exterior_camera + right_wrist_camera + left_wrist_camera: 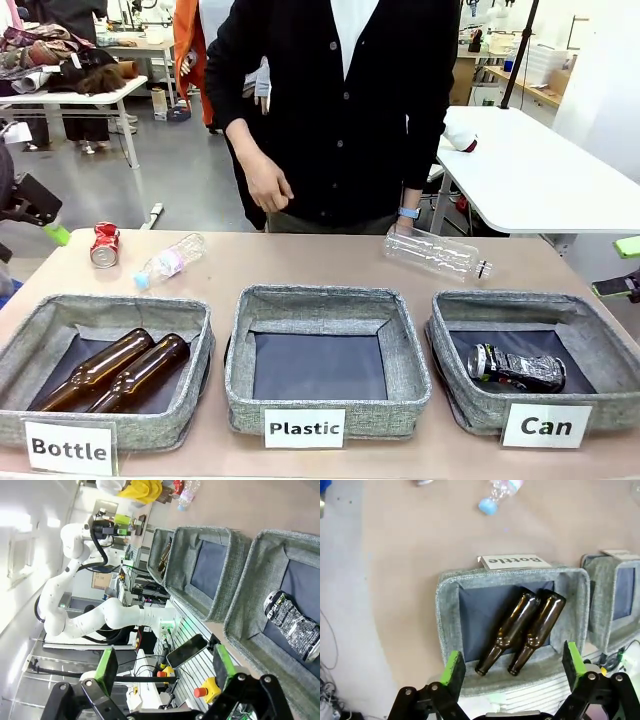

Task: Sort the can waste into the basket.
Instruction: Pick up the can waste from the table and place it in the right Fabric basket.

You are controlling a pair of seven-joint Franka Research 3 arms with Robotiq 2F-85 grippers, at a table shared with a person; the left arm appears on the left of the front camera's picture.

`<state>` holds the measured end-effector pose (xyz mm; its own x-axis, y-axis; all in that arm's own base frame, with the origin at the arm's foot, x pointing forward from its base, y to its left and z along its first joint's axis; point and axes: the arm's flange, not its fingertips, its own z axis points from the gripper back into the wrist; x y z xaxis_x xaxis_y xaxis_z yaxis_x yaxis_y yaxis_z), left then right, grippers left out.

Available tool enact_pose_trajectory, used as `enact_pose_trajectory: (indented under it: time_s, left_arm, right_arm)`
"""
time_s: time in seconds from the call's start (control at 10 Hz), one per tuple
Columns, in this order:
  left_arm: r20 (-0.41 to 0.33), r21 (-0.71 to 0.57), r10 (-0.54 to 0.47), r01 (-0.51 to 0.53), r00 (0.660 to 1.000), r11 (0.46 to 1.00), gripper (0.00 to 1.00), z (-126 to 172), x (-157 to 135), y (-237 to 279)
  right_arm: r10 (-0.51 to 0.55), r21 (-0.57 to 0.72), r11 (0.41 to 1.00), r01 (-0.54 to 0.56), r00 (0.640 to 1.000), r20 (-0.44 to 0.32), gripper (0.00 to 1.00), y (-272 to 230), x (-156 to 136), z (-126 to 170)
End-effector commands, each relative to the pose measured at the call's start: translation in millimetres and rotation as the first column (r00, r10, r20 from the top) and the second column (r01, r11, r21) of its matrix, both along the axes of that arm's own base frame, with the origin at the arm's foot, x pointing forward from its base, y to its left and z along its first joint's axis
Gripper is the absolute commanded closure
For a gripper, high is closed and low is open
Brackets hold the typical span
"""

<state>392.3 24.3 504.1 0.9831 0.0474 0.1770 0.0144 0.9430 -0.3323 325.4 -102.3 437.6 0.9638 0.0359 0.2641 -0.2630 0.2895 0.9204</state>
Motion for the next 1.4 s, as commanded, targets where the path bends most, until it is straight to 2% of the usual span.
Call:
enact_pose_trajectory:
  time_s: [0.0, 0.1, 0.3, 0.4, 0.5, 0.6, 0.7, 0.9, 1.0, 1.1, 1.2, 1.3]
  left_arm:
    - [0.003, -0.016, 0.186, -0.186, 0.982, 0.982, 0.0, -0.9, 38.6, 5.9]
    - [-0.034, -0.035, 0.197, -0.198, 0.98, 0.98, 0.0, -3.7, 73.9, 11.1]
    - [-0.028, -0.079, 0.163, -0.164, 0.986, 0.983, 0.0, -22.5, 129.2, 16.3]
    - [-0.053, -0.089, 0.134, -0.138, 0.99, 0.986, 0.0, -31.7, 147.8, 19.9]
    - [-0.137, -0.148, 0.05, -0.07, 0.989, 0.986, 0.0, -33.3, 144.5, 32.1]
    - [-0.123, -0.265, -0.025, -0.009, 0.992, 0.964, 0.0, -16.2, 118.7, 59.1]
    - [-0.064, -0.294, -0.042, 0.021, 0.997, 0.955, 0.0, -0.4, 81.0, 85.3]
    - [0.037, -0.338, -0.105, 0.111, 0.994, 0.935, 0.0, 6.6, -4.4, 125.5]
    - [0.088, -0.356, -0.025, 0.055, 0.996, 0.933, 0.0, 1.0, -36.7, 137.2]
    - [0.101, -0.36, -0.015, 0.051, 0.995, 0.931, 0.0, -2.7, -51.2, 142.7]
    - [0.133, -0.385, 0.107, -0.048, 0.985, 0.922, 0.0, -7.1, -53.4, 146.6]
    - [0.136, -0.38, 0.071, -0.014, 0.988, 0.925, 0.0, -8.3, -53.3, 146.1]
  right_arm:
    - [0.008, 0.001, 1.0, -0.008, 1.0, 0.009, 0.0, -2.2, -0.6, 3.0]
    - [0.008, 0.001, 1.0, -0.008, 1.0, 0.009, 0.0, -2.2, -0.6, 3.0]
    - [0.008, 0.001, 1.0, -0.008, 1.0, 0.009, 0.0, -2.2, -0.6, 3.0]
    - [0.008, 0.001, 1.0, -0.008, 1.0, 0.009, 0.0, -2.2, -0.6, 3.0]
    - [0.008, 0.001, 1.0, -0.008, 1.0, 0.009, 0.0, -2.2, -0.6, 3.0]
    - [0.008, 0.001, 1.0, -0.008, 1.0, 0.009, 0.0, -2.2, -0.6, 3.0]
    - [0.008, 0.001, 1.0, -0.008, 1.0, 0.009, 0.0, -2.2, -0.6, 3.0]
    - [0.008, 0.001, 1.0, -0.008, 1.0, 0.009, 0.0, -2.2, -0.6, 3.0]
    - [0.008, 0.001, 1.0, -0.008, 1.0, 0.009, 0.0, -2.2, -0.6, 3.0]
    - [0.008, 0.001, 1.0, -0.008, 1.0, 0.009, 0.0, -2.2, -0.6, 3.0]
    - [0.008, 0.001, 1.0, -0.008, 1.0, 0.009, 0.0, -2.2, -0.6, 3.0]
    - [0.008, 0.001, 1.0, -0.008, 1.0, 0.009, 0.0, -2.2, -0.6, 3.0]
